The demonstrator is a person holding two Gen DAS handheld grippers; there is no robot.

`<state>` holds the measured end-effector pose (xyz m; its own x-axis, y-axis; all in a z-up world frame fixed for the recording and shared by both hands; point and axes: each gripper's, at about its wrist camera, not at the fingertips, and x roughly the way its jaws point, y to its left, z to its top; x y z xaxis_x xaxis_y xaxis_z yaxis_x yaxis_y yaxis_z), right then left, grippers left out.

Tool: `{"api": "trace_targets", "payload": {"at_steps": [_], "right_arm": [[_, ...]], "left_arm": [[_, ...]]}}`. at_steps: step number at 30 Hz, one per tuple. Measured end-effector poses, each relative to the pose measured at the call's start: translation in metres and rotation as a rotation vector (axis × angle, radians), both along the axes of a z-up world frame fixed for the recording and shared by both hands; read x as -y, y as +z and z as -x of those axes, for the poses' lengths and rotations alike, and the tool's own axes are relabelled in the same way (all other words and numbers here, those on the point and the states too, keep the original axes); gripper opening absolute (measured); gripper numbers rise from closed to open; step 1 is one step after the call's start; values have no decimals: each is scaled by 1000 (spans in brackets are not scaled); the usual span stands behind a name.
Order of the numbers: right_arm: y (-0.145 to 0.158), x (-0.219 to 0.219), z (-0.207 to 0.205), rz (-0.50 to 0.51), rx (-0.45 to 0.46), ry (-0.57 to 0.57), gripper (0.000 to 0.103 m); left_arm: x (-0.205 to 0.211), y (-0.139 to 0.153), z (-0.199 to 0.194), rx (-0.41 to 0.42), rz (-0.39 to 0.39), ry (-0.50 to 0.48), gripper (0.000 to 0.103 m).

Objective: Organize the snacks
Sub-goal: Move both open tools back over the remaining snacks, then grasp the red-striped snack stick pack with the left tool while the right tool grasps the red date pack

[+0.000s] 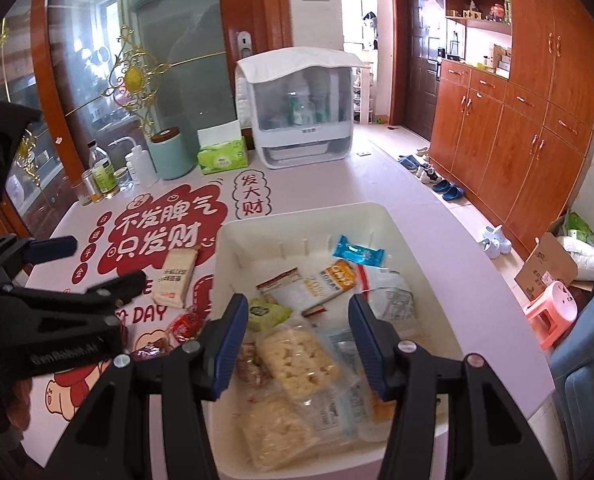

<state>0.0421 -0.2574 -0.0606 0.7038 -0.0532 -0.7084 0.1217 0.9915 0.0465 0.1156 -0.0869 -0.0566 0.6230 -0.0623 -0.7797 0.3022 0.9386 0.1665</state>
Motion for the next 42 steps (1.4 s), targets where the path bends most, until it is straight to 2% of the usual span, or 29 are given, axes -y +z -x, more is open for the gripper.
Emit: {"api": "trace_targets", "payload": {"at_steps": [10, 15, 19, 23, 31, 33, 42], "right_arm": [[2, -53, -12, -12, -23, 33, 53], [-4, -88, -18, 0, -52, 77, 53], [-17, -113, -28, -1, -90, 111, 53], [-34, -130, -40, -20, -132, 159, 53], [-86, -146, -71, -38, -270, 224, 53], [-98, -146, -79, -50, -297, 228, 53], [-139, -146, -115, -32, -386, 220, 53]], "left_arm": [[-109, 12, -3, 59, -11, 130, 90], [-152, -3, -10, 25, 1, 182, 90], [-172, -21, -15, -15, 5, 182, 90], [-174, -47, -21, -63, -13, 113, 90], [-147, -123, -35, -154, -129, -196, 90], [-141, -135, -37, -160, -142, -246, 90], [-121, -170, -53, -200, -176, -358, 90]]}}
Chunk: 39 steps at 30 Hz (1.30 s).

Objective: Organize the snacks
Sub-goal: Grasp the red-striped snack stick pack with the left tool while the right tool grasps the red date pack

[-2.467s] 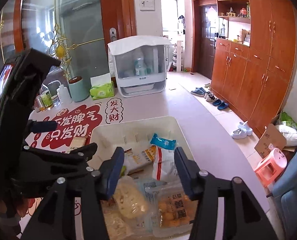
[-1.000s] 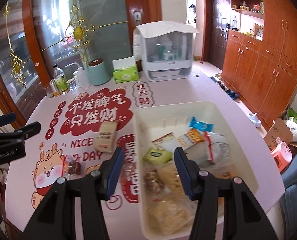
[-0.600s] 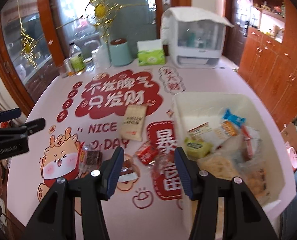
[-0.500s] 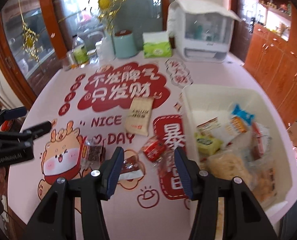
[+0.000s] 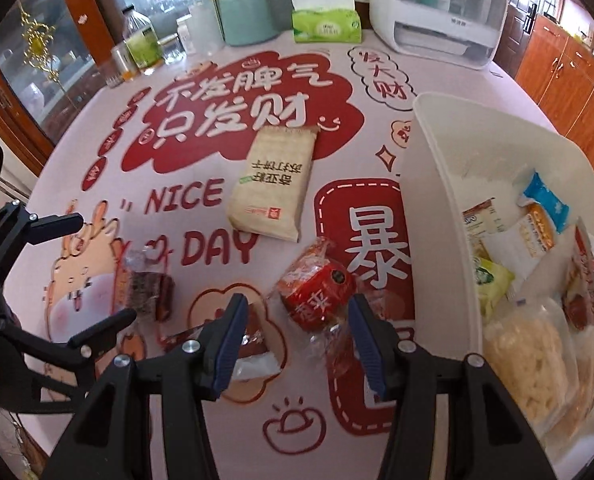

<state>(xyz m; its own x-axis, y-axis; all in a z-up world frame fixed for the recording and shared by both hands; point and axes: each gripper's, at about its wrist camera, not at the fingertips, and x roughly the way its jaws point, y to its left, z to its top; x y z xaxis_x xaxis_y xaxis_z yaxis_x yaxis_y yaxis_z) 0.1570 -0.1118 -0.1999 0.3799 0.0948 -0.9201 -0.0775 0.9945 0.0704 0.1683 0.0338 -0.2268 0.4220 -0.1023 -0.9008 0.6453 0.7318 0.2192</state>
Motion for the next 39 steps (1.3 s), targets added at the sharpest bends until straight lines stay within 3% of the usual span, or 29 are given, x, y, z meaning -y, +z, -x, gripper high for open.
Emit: {"api": "trace_targets", "payload": {"at_steps": [7, 14, 18, 28, 32, 33, 34, 35, 39], "right_arm": [[-21, -8, -12, 67, -25, 35, 53], [-30, -11, -18, 122, -28, 61, 55], [-34, -13, -19, 145, -27, 65, 55], [-35, -12, -17, 140, -16, 59, 53], [-35, -12, -15, 138, -9, 55, 52], [-35, -12, -15, 138, -9, 55, 52], [-35, -12, -15, 138, -8, 55, 52], [-35, -12, -15, 136, -7, 54, 52], [-35, -12, -13, 134, -1, 51, 51]], "left_arm": [[6, -12, -15, -54, 31, -8, 87], [1, -25, -26, -185, 70, 10, 86], [-5, -26, -26, -205, 72, 15, 86], [-9, -25, -41, -289, 167, 132, 86], [-7, -28, -44, -340, 228, 175, 65], [-3, -26, -42, -318, 214, 165, 53], [1, -25, -40, -300, 192, 146, 33], [4, -25, -38, -294, 180, 139, 22], [5, -23, -39, -310, 215, 174, 17]]}}
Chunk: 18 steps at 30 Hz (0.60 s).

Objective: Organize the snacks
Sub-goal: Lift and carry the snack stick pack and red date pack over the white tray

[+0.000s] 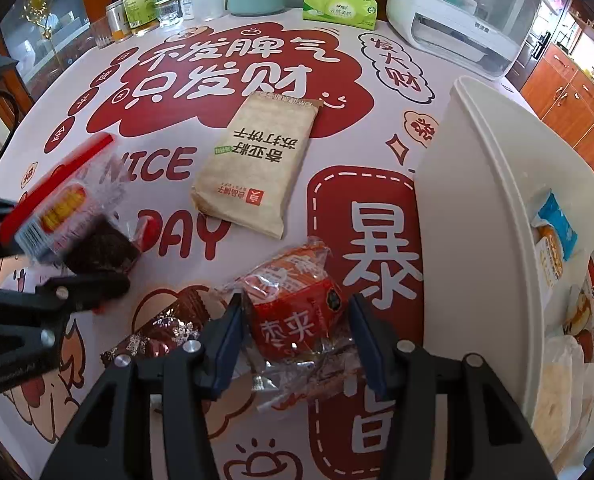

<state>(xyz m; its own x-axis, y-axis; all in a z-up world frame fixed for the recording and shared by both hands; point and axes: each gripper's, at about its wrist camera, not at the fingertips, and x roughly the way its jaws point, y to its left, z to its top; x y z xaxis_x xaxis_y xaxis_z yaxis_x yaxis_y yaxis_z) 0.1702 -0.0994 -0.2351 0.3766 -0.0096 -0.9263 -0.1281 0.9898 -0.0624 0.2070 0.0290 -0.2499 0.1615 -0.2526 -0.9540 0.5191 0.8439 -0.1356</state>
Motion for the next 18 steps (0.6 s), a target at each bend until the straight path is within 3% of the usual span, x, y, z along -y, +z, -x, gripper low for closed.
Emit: {"api": "trace_targets", "payload": {"at_steps": [7, 18], "right_arm": [[9, 1, 9, -40, 11, -5, 50], [83, -6, 41, -118, 177, -3, 51]], "left_arm": [[-11, 16, 12, 29, 32, 62, 16], [-11, 106, 49, 184, 101, 95, 16]]}}
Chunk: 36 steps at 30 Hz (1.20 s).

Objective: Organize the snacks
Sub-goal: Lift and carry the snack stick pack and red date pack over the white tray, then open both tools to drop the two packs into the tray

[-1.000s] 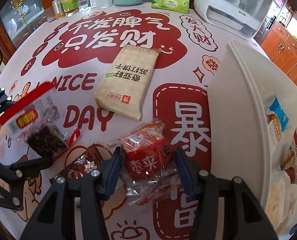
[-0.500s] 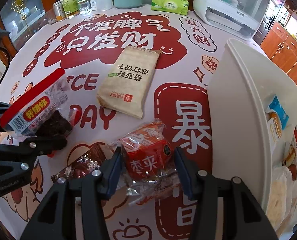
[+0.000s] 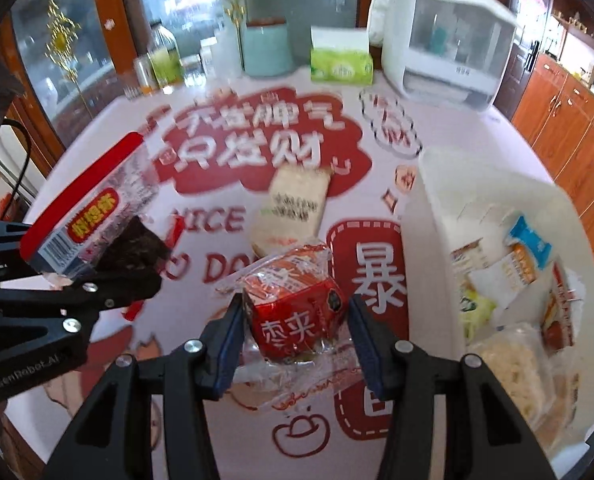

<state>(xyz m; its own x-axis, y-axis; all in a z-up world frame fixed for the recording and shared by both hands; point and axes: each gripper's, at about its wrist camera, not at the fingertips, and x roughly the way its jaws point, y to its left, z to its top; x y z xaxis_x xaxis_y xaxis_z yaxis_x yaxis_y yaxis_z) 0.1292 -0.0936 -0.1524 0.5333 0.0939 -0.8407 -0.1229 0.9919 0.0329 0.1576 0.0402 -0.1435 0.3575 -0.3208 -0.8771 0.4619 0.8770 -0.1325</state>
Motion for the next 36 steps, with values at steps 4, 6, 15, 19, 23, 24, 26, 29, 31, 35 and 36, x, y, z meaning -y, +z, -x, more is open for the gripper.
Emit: {"api": "trace_targets", "payload": {"at_steps": [4, 6, 15, 19, 23, 24, 26, 29, 31, 35, 36], "right_arm": [[30, 5, 20, -35, 64, -3, 51], [43, 11, 30, -49, 90, -15, 51], [99, 81, 63, -73, 200, -115, 51], [111, 120, 73, -68, 228, -179, 51], [108, 153, 77, -69, 209, -224, 51], [105, 160, 77, -68, 200, -231, 51], [100, 171, 78, -71, 185, -239, 52], [93, 184, 78, -75, 169, -237, 52], [90, 192, 78, -80, 161, -233, 52], [88, 204, 76, -79, 168, -227, 52], [88, 205, 75, -76, 171, -227, 52]], "left_arm": [[14, 28, 13, 51, 3, -10, 16], [22, 40, 21, 67, 7, -17, 16], [81, 75, 42, 161, 0, -62, 16], [113, 80, 49, 172, -2, -86, 16], [142, 78, 54, 177, -15, -103, 17], [149, 77, 54, 175, -17, -107, 17], [164, 76, 55, 174, -21, -111, 17], [186, 73, 56, 176, -34, -121, 17], [201, 71, 56, 185, -52, -128, 17], [227, 68, 51, 199, -86, -133, 17], [233, 68, 49, 202, -93, -131, 17]]}}
